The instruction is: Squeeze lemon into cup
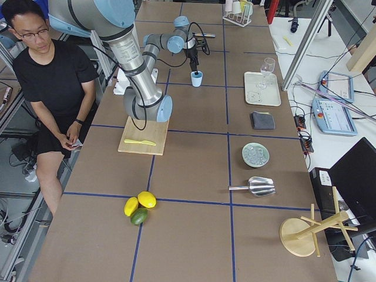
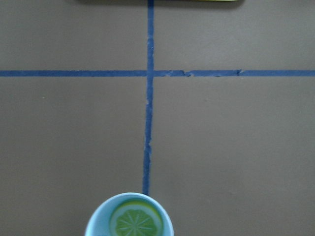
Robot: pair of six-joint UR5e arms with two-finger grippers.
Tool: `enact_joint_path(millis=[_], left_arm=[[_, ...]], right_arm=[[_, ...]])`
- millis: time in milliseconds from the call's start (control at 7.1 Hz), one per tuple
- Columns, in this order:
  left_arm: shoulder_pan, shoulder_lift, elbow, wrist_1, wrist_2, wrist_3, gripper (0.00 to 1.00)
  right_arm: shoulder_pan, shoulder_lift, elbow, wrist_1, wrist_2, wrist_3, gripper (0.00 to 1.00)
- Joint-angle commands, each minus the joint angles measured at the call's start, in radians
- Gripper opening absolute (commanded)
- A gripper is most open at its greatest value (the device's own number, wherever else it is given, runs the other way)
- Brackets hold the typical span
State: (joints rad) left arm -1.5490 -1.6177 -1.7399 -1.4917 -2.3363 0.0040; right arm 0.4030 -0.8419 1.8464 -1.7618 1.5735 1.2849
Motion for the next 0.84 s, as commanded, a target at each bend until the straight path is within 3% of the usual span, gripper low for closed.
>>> enact_joint_path(millis=[0, 282, 563, 704], left_arm=[[0.094, -0.055, -0.03, 0.086, 0.002, -0.096, 1.0], [0.148, -0.225, -0.05, 0.398, -0.006, -0.096, 1.0], [0.236, -0.242, -0.034, 0.436, -0.015, -0.098, 1.0], [0.288, -0.234, 0.0, 0.432, -0.065, -0.096, 1.0]], right_arm=[[0.191, -0.13, 0.13, -0.03, 0.231, -0.19, 1.0], [0.389, -0.207, 0.14, -0.03, 0.432, -0.405, 1.0], [0.599, -0.352, 0.165, -0.021, 0.633, -0.67, 1.0], [0.702, -0.423, 0.162, -0.021, 0.722, -0.802, 1.0]])
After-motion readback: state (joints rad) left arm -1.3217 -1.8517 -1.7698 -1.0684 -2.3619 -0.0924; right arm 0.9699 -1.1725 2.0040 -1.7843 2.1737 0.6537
